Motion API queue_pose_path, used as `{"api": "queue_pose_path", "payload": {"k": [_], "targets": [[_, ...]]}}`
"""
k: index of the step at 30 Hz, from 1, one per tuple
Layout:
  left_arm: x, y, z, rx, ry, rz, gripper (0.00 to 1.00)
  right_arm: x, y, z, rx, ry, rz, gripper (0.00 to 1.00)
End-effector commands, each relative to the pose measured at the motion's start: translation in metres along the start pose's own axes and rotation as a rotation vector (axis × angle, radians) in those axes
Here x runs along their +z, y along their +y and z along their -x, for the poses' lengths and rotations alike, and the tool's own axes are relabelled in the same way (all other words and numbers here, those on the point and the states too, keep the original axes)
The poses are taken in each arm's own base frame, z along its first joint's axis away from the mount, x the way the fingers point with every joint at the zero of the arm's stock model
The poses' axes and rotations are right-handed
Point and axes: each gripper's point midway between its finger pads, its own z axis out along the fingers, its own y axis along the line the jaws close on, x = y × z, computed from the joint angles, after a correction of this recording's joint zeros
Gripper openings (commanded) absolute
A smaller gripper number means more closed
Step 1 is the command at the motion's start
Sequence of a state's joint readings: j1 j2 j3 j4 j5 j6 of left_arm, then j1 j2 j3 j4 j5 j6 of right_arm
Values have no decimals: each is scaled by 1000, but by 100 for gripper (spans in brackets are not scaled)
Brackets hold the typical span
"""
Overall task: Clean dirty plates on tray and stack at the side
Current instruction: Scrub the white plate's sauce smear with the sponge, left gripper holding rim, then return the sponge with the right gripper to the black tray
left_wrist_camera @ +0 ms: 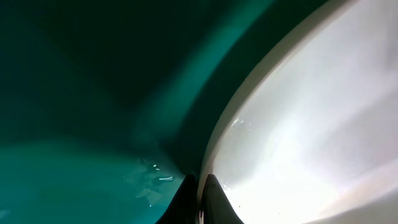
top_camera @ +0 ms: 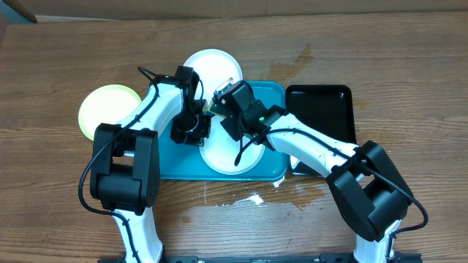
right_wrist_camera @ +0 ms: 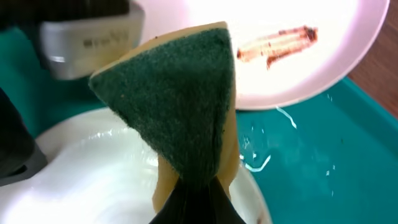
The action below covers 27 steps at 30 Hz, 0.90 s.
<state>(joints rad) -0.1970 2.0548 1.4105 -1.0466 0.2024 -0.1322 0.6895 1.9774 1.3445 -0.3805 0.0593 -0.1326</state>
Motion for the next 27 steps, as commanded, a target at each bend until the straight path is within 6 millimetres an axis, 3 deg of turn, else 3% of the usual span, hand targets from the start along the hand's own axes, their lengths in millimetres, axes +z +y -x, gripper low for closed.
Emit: {"api": "queue_pose_path", "payload": {"k": [1,5,11,16,20,23,27], "targets": [[3,7,-6,84,17,56,4,-11,-9,10,-25,-43,36,4],[3,8,-8,132,26,56,4,-10,-30,4,13,-24,22,4],[3,8,-7,137,25,56,4,-12,-32,-6,55,2,118,4],[3,8,-8,137,26,56,4,-17,-43,-14,77,33,100,4],[3,8,-7,137,25,56,4,-42,-61,-7,141,8,76,4],[3,8,-7,137,25,56,4,-74,-81,-2,203,-21,45,4],[3,8,-7,137,25,56,4,-107,-111,-19,362,15,-2,4]]}}
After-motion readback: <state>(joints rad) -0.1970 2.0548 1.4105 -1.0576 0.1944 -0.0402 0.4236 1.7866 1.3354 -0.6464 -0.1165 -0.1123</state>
